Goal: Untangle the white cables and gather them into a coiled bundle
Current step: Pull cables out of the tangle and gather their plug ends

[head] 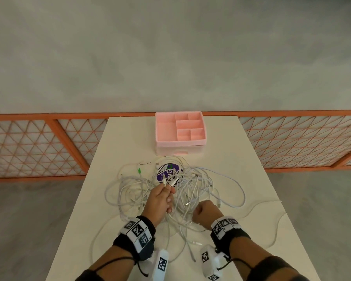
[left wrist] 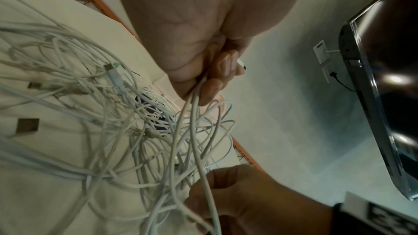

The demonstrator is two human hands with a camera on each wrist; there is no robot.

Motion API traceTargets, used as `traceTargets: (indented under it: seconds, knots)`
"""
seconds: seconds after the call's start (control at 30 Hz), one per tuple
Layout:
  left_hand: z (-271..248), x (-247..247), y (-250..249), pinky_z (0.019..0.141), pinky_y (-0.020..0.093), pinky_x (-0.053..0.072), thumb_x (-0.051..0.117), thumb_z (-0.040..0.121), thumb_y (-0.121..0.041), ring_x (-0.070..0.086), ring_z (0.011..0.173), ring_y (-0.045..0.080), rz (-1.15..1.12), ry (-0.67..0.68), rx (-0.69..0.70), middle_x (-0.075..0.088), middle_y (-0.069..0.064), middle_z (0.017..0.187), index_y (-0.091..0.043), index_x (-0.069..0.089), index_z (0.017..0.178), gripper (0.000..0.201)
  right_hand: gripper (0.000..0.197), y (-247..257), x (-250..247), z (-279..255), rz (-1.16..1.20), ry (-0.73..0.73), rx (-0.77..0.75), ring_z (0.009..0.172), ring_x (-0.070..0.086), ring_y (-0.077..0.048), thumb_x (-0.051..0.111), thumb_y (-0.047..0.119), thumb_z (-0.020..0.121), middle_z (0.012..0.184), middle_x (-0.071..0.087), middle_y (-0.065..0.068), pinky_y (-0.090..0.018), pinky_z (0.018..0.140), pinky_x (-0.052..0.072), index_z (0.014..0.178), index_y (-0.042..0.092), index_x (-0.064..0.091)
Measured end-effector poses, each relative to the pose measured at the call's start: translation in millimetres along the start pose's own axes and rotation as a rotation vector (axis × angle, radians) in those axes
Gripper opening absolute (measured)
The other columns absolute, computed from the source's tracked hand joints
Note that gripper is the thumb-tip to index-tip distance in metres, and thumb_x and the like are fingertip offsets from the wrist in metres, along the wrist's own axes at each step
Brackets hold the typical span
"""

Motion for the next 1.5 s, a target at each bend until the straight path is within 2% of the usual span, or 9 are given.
traceTargets:
  seconds: [0.23,0.33,0.47,0.6,0.8,0.97,1.07,1.17,1.5]
  knots:
    - [13.9,8.1,-29.4,0.043,0.024,0.033,0.036,0.108,-0.012,0.043,0.041,0.011,-0.058,-0.036,0.098,0.053,0.006,0.062,-0.002,0.058,0.090,0.030,0.019,62.4,-100.0,-28.2,0.037,-0.126,-0.351,0.058,0.055,-0.011,0.062,0.021,0.088,0.064,0.061,0.001,-0.029,0.061,0.048,0.071,0.012,0.063]
    - [17.5,12.0,-47.1,0.047,0.026,0.039,0.036,0.107,-0.009,0.054,0.050,0.014,-0.114,-0.019,0.164,0.063,0.007,0.066,0.002,0.058,0.095,0.027,0.016,97.6,-136.0,-46.9,0.401,-0.205,-0.478,0.072,0.066,-0.016,0.058,0.017,0.097,0.077,0.068,-0.005,-0.031,0.070,0.056,0.085,0.012,0.067]
    - [20.7,19.3,-68.4,0.054,0.026,0.049,0.041,0.106,-0.011,0.064,0.065,0.016,-0.125,-0.021,0.220,0.070,0.009,0.081,-0.001,0.062,0.097,0.025,0.016,131.1,-154.3,-62.3,0.844,-0.291,-0.589,0.071,0.066,-0.023,0.056,0.006,0.098,0.079,0.066,-0.019,-0.029,0.069,0.059,0.097,-0.007,0.065]
    - [26.7,21.5,-73.5,0.061,0.029,0.052,0.045,0.105,-0.013,0.066,0.079,0.019,-0.044,-0.077,0.290,0.073,0.016,0.094,-0.002,0.067,0.100,0.025,0.013,139.8,-133.8,-56.5,0.688,-0.254,-0.596,0.063,0.064,-0.023,0.063,0.008,0.094,0.069,0.067,-0.008,-0.034,0.064,0.059,0.093,-0.003,0.068]
    - [23.5,20.5,-72.3,0.063,0.028,0.056,0.041,0.106,-0.011,0.072,0.067,0.023,-0.012,0.015,0.286,0.074,0.010,0.077,0.003,0.065,0.097,0.029,0.012,140.4,-120.4,-47.4,0.592,-0.354,-0.573,0.052,0.059,-0.011,0.073,0.014,0.086,0.060,0.066,-0.003,-0.025,0.057,0.049,0.082,0.003,0.070]
    - [27.0,25.6,-60.9,0.065,0.041,0.048,0.039,0.107,-0.011,0.051,0.053,0.019,-0.083,0.036,0.220,0.054,0.004,0.061,-0.005,0.060,0.086,0.030,0.019,141.7,-115.2,-41.2,0.638,-0.371,-0.570,0.061,0.065,-0.031,0.079,0.020,0.081,0.066,0.066,-0.009,-0.043,0.064,0.057,0.084,0.007,0.065]
    - [24.4,27.0,-66.1,0.055,0.034,0.042,0.034,0.106,-0.005,0.042,0.051,0.015,-0.133,0.001,0.190,0.044,0.004,0.060,-0.004,0.054,0.086,0.028,0.029,135.8,-103.1,-41.5,0.602,-0.371,-0.550,0.060,0.061,-0.021,0.078,0.028,0.082,0.082,0.062,-0.009,-0.031,0.062,0.055,0.103,0.018,0.060]
    - [25.1,23.7,-67.8,0.050,0.031,0.041,0.036,0.104,-0.004,0.042,0.049,0.014,-0.204,-0.042,0.163,0.042,0.005,0.059,-0.004,0.056,0.084,0.029,0.035,129.4,-87.5,-46.3,0.654,-0.220,-0.526,0.055,0.061,-0.006,0.071,0.027,0.089,0.088,0.061,-0.004,-0.018,0.050,0.047,0.116,0.012,0.054]
    - [28.5,18.6,-64.8,0.059,0.031,0.034,0.042,0.107,-0.021,0.035,0.053,0.012,-0.149,-0.102,0.189,0.034,-0.002,0.058,-0.005,0.056,0.089,0.028,0.015,98.6,-60.7,-42.9,0.627,0.025,-0.528,0.063,0.060,0.000,0.057,0.022,0.099,0.071,0.070,0.014,-0.015,0.058,0.045,0.100,0.022,0.072]
Point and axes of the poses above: each hand's wrist, its own z-axis towards the middle knuckle, its own x-axis out of the palm, y = z × x, the point moved 1 cm from there along z, towards the middle knuckle
